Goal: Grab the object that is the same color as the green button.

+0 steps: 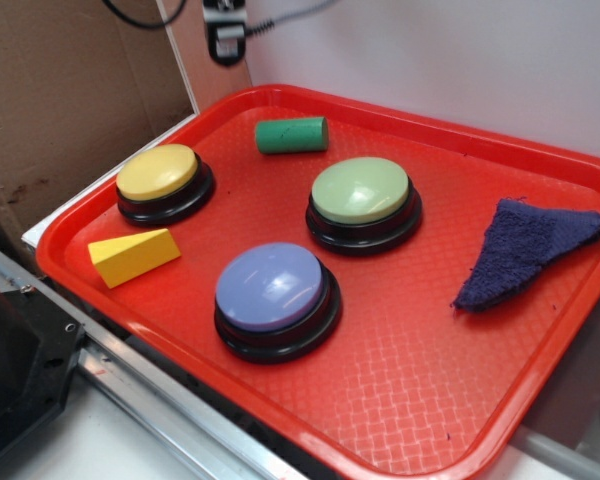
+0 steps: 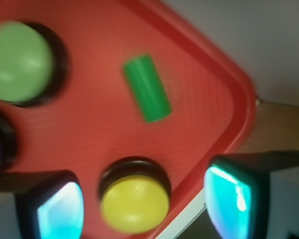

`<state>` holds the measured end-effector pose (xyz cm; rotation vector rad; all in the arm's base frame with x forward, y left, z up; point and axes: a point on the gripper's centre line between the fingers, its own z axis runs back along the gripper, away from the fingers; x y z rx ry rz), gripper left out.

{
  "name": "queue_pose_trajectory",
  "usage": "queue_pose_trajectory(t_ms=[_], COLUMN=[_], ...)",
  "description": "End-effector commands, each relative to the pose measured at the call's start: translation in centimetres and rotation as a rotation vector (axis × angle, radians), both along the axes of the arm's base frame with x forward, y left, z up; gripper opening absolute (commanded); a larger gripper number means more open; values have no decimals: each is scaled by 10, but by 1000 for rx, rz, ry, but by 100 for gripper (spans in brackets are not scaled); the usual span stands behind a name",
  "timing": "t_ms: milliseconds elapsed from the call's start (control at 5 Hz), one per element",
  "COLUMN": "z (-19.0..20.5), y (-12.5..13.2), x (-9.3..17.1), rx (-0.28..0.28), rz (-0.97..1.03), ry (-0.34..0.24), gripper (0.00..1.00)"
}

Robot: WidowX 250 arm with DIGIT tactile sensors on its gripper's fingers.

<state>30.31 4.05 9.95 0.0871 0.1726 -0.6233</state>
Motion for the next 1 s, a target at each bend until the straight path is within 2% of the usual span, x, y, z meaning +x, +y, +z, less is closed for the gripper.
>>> queue_pose_trajectory(t_ms=[0,200,400,600,800], z=[-29,-45,-67,-75,-85], y=[-2,-7,-8,-7,-1], x=[43,48,48,44,37], rx=[63,64,62,69,80], rz=[-68,-88,-92,-76,-28], ry=[-10,32,104,135,161], gripper=[100,100,100,100,0])
